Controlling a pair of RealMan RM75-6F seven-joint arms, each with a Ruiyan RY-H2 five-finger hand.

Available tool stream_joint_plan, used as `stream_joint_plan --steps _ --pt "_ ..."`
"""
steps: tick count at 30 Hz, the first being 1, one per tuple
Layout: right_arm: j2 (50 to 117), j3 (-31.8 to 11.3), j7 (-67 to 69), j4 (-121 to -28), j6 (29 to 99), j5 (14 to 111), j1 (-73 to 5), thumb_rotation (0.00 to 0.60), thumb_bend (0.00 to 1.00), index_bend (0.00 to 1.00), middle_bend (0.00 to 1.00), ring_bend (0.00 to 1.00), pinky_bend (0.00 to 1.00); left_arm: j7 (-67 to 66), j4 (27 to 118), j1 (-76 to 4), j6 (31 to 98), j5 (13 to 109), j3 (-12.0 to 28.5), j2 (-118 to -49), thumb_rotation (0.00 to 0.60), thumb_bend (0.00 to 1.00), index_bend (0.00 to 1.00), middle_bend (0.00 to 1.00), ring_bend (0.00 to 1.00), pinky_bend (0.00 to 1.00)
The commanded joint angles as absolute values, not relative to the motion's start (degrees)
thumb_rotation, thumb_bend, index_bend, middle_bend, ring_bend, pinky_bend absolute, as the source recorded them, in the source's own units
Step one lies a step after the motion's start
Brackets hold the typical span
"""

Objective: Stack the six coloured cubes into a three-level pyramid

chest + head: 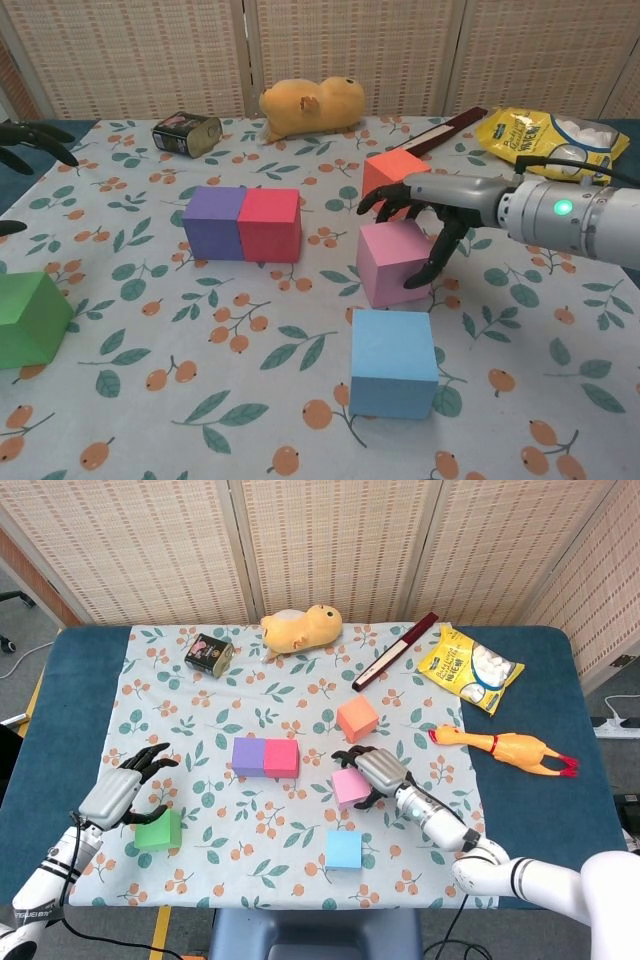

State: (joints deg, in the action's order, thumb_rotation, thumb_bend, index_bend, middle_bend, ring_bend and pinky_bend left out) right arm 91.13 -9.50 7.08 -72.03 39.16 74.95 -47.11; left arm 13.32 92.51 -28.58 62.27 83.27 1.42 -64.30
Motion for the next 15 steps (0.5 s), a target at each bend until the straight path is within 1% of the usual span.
stream_joint_plan --steps 1,6,15 --pt "92.9 -10.34 6.81 -70.37 39.97 74.0 -47.66 0.6 0.05 0.28 0.35 0.22 0.26 13.89 92.21 -28.39 62.49 83.62 1.47 -64.25 0.6 0.31 0.22 0.03 0.05 0.18" --pt "95.13 -12.82 7.05 -68.17 39.44 71.15 -49.24 0.6 0.06 0.3 0.37 0.24 0.28 15.05 92.01 -28.04 62.92 84.36 1.42 -64.13 0.6 0.31 0.22 0.03 0.05 0.18" --pt "98.57 -16.01 5.4 -64.33 36.75 66.27 -53.1 0.6 0.06 0.29 0.37 0.24 0.28 16.33 91.65 -27.63 63.54 85.34 1.37 -64.24 0.6 0.31 0.22 0.03 0.05 0.18"
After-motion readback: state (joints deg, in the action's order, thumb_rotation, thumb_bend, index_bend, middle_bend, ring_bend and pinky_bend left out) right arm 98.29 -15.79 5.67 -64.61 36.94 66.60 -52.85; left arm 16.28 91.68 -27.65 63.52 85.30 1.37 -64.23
